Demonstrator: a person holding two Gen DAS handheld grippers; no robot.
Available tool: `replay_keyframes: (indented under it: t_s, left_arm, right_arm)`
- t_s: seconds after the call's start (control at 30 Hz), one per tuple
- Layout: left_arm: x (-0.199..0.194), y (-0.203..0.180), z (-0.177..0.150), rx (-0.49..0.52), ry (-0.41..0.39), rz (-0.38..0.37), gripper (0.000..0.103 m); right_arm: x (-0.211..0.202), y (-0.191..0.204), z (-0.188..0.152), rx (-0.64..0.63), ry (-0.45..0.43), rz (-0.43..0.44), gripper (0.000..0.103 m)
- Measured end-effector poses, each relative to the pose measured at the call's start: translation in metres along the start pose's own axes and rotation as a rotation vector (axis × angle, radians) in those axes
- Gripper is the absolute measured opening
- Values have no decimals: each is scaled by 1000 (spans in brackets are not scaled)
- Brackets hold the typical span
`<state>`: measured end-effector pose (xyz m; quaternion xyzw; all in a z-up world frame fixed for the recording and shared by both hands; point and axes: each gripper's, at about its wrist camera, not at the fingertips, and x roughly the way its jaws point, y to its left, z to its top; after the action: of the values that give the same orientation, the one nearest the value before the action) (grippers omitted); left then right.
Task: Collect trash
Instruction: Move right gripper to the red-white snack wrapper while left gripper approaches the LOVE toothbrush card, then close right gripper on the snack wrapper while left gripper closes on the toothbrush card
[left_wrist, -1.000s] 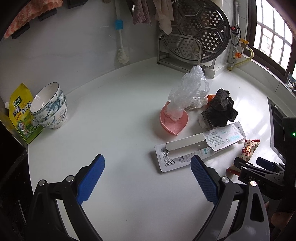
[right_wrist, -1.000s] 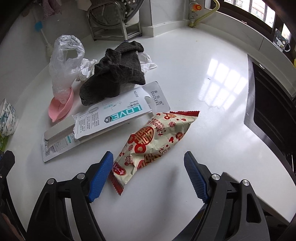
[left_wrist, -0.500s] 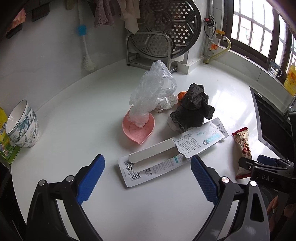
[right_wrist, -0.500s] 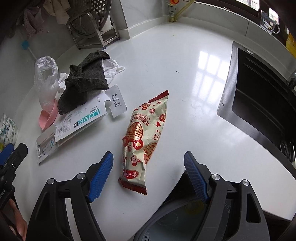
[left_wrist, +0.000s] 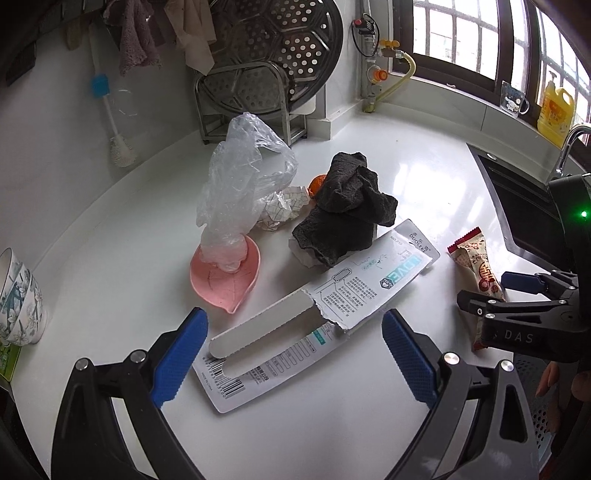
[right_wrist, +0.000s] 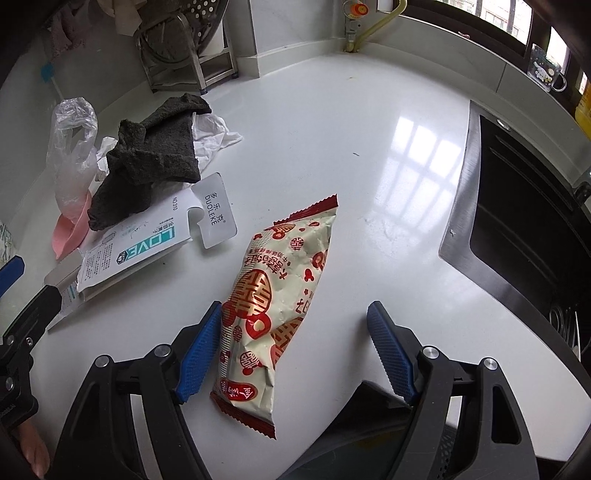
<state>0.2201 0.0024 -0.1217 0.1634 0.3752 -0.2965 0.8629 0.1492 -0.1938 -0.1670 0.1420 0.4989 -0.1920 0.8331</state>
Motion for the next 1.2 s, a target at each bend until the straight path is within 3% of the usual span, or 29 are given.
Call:
replay_keyframes:
  t_s: [0.33, 0.5, 0.73, 1.0, 1.2]
  left_arm:
    - [23, -8, -4, 136, -15, 8, 94]
    - [34, -5, -6, 169, 6, -39, 94]
    - [35, -9, -16, 154, 60, -104, 94]
    - [8, -30, -35, 108, 108, -154, 94]
    - [-1, -43, -25, 99, 63, -135, 94]
  right_arm:
    - [-2, -16, -4, -36, -32, 19, 68]
    - [-2, -20, -4, -34, -33, 43, 68]
    - [-1, -23, -1, -28, -28, 73, 68]
    - [-3, -30, 0, -32, -22, 102, 68]
    - [-5, -30, 4, -43, -36, 86, 68]
